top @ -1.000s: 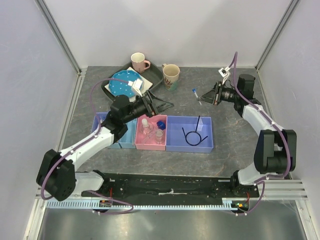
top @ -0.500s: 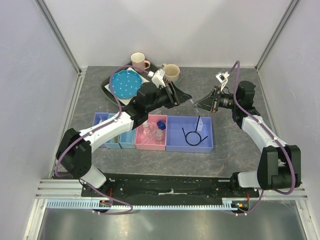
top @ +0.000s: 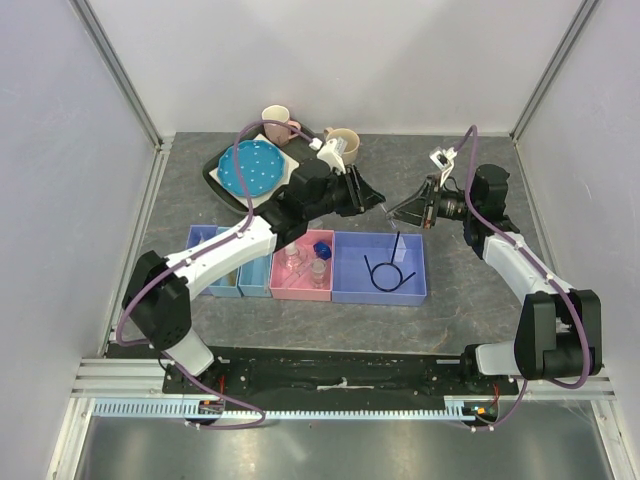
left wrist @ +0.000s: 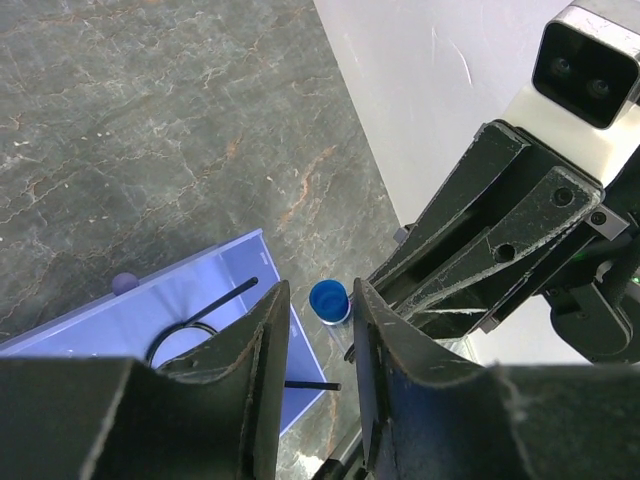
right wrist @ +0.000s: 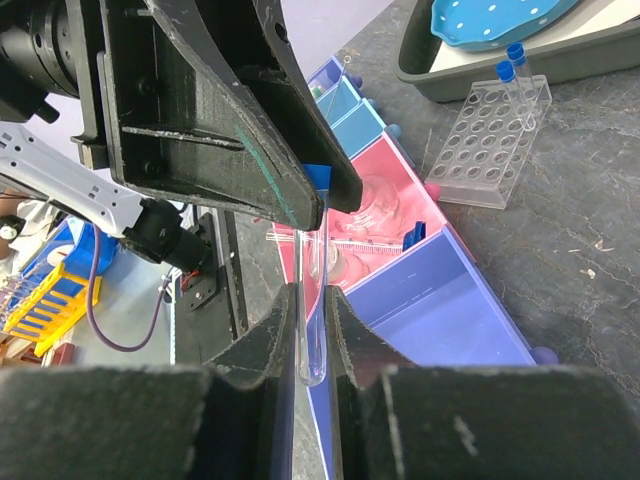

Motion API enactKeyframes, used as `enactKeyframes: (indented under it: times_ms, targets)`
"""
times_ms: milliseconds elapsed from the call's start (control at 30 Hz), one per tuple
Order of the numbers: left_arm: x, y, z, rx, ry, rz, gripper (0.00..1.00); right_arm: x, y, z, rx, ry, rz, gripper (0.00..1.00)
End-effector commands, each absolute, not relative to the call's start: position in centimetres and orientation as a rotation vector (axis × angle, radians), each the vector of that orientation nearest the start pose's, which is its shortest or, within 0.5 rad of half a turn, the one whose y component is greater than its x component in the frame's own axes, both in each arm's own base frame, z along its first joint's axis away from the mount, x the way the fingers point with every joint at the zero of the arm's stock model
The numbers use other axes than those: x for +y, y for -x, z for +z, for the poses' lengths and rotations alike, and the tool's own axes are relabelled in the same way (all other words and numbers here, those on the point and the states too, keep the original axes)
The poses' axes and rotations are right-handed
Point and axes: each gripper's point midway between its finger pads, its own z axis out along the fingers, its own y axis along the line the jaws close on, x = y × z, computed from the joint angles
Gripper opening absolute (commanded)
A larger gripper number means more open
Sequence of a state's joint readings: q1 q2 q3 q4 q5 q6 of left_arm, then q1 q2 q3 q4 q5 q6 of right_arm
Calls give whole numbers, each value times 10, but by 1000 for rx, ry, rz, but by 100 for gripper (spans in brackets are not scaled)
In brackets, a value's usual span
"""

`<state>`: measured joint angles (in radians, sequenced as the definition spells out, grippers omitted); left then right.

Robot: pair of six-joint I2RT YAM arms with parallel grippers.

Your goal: Organize the chemistry lab equipment

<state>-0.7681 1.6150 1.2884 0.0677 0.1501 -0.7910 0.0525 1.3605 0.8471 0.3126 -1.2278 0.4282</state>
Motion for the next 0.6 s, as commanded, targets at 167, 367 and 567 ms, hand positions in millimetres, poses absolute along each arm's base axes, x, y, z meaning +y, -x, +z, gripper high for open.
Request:
enactKeyframes:
  times_ms: [167, 367, 567]
  targets:
    - [-409, -326, 276, 1999, -254, -1203, 28, 189, -294, 249, 1682, 726, 1398, 16]
    - [-406, -315, 275, 2028, -307, -1208, 4, 188, -293, 243, 1687, 759, 1376, 16]
    - [-385, -305, 274, 2026, -311, -1166, 2, 184, -293, 233, 1693, 821, 1302, 34]
